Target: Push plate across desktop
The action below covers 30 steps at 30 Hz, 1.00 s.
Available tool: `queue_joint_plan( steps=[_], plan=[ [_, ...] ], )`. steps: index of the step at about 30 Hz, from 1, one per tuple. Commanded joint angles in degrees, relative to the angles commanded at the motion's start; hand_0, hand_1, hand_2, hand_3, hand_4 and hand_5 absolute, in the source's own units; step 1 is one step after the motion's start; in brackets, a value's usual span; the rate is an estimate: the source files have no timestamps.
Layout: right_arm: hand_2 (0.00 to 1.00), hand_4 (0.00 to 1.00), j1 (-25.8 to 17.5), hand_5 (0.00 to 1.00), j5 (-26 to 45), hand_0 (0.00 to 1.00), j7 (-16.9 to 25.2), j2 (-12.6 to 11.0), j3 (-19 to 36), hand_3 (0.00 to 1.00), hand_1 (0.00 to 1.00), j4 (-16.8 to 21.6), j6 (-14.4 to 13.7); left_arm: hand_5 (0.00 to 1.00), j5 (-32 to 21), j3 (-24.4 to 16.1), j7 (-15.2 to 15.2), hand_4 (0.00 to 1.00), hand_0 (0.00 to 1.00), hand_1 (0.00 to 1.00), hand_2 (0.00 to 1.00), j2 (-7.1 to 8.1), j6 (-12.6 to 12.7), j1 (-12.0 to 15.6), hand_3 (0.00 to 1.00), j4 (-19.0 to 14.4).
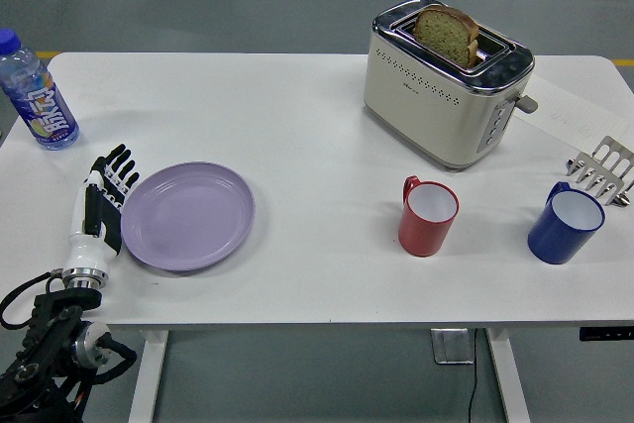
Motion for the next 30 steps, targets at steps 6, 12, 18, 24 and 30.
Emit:
queue_joint_plan(
  steps=[6, 12, 18, 24, 30],
  plan=[
    [0.638, 0.135, 0.03, 0.371, -0.10, 0.608, -0.03, 0.03, 0.00, 0.631, 0.545, 0.00, 0.01, 0.998, -0.11, 1.11, -0.04, 0.492, 0.855, 0.881, 0.878, 0.00, 0.12, -0.47, 0.818, 0.13],
    [0.638, 0.135, 0.05, 0.369, -0.09, 0.608, -0.02, 0.05, -0.06, 0.632, 0.545, 0.00, 0.01, 0.998, -0.19, 2.03, -0.11, 0.489, 0.855, 0.880, 0.877, 0.00, 0.18, -1.12, 0.819, 0.31],
    [0.638, 0.135, -0.03, 0.369, 0.04, 0.608, -0.07, 0.13, -0.22, 0.632, 0.545, 0.00, 0.02, 0.998, -0.39, 3.13, -0.14, 0.489, 0.855, 0.880, 0.877, 0.00, 0.22, -1.51, 0.819, 0.51],
    [0.637, 0.134, -0.28, 0.366, -0.13, 0.608, -0.13, 0.16, -0.22, 0.632, 0.545, 0.00, 0.07, 0.998, -0.72, 4.57, -0.20, 0.489, 0.855, 0.880, 0.877, 0.00, 0.23, -1.54, 0.819, 0.80],
    [0.637, 0.134, -0.48, 0.366, -0.06, 0.608, -0.12, 0.16, -0.28, 0.632, 0.545, 0.00, 0.05, 0.998, -1.05, 5.65, -0.31, 0.489, 0.855, 0.880, 0.877, 0.00, 0.29, -1.43, 0.819, 0.94]
  ],
)
